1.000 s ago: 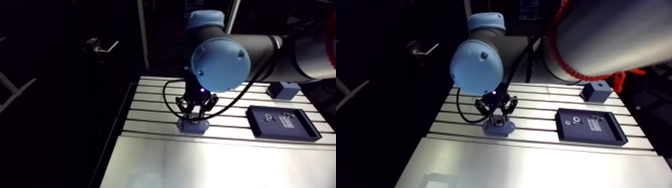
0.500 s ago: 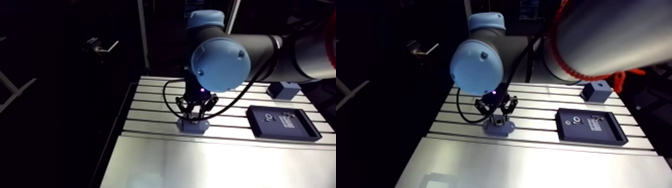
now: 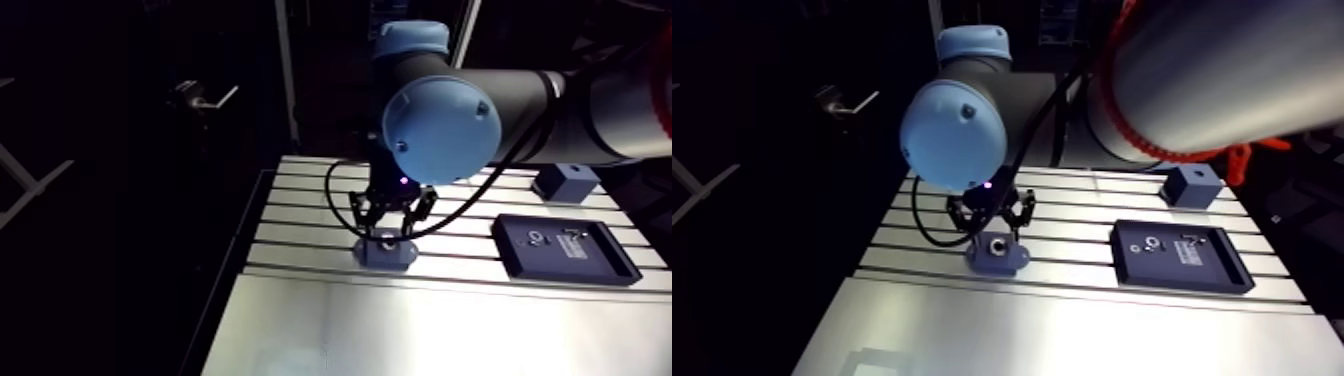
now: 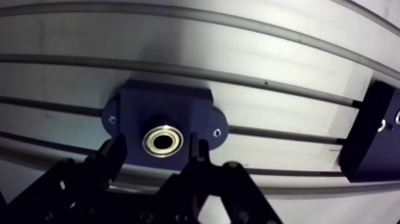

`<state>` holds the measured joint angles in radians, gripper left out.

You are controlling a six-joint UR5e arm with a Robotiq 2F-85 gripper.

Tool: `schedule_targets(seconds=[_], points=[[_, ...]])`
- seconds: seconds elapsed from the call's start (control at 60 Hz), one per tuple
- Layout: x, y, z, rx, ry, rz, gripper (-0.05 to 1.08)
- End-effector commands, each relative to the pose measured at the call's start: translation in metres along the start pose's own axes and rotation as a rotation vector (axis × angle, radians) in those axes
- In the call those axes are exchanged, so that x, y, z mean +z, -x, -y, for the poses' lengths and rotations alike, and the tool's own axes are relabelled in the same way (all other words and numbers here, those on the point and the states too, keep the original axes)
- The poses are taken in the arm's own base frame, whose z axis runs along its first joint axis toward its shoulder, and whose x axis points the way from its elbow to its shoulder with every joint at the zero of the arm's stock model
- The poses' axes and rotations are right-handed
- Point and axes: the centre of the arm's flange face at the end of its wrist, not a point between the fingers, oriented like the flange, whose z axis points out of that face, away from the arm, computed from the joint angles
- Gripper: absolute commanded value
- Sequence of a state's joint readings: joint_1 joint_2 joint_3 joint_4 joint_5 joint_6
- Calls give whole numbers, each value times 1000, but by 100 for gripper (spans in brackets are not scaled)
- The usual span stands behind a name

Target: Pick up the bearing and press it into the housing until flush.

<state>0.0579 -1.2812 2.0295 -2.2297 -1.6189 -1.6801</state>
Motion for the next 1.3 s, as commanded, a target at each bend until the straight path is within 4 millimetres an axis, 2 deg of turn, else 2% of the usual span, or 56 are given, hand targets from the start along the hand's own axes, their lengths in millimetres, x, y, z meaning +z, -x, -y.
schedule_targets(seconds=[0.017,0.15,0.35,0.483,0.517,0.567,0.583,0.6,0.617,0.633,0.65,0.667,0.683,0.7,0.717,0.733,0.767,0.867,1.3], points=[[-4,2,2,-4,-13,-7,15],[-2,3,2,-2,-13,-4,14],[-14,5,1,0,-10,-22,15],[-23,7,-3,6,-8,-26,20],[-28,8,-6,14,-12,-13,28],[-30,9,-8,17,-12,-5,32],[-30,10,-11,22,-13,6,41],[-30,10,-11,22,-13,6,41],[-30,10,-13,27,-15,14,52],[-30,10,-13,27,-15,14,52],[-29,11,-15,31,-16,20,64],[-29,11,-15,31,-16,20,64],[-28,11,-18,37,-18,24,81],[-28,11,-18,37,-18,24,81],[-26,11,-21,43,-24,28,92],[-26,11,-21,43,-24,28,92],[-24,11,-25,51,-26,31,103],[-24,10,-25,52,-24,31,107],[-22,9,-21,45,-22,32,108]])
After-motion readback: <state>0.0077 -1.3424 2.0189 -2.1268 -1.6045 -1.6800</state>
